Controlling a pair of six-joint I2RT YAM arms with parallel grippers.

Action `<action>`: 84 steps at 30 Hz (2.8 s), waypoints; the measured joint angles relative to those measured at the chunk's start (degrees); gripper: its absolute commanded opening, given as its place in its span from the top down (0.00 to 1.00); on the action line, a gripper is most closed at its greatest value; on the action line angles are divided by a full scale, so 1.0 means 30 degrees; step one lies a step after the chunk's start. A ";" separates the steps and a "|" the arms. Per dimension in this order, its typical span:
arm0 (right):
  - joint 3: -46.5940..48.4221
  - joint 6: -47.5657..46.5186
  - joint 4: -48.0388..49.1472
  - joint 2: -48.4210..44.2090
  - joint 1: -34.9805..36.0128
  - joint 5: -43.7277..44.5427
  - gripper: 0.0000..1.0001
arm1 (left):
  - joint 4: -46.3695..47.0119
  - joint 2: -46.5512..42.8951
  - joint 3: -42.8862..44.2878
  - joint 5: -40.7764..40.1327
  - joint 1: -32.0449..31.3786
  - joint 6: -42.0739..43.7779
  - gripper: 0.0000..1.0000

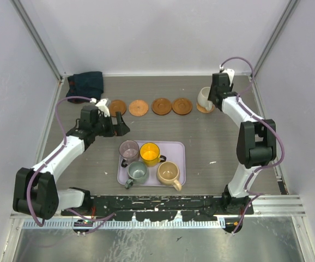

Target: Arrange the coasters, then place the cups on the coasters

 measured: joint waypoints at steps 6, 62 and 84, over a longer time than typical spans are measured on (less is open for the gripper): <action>-0.2652 -0.0204 -0.0321 -0.0882 0.0291 -0.1647 0.46 | 0.0007 0.0000 0.0000 -0.0102 0.0000 0.0131 0.02; -0.2106 -0.0211 0.1246 0.1566 0.1989 0.0219 0.99 | 0.0051 -0.0211 -0.0262 -0.0095 0.0000 0.0270 0.02; -0.6448 -0.2033 0.4568 -0.2076 0.2448 0.0576 0.99 | 0.0066 -0.0670 -0.0554 -0.0102 0.0000 0.0262 0.02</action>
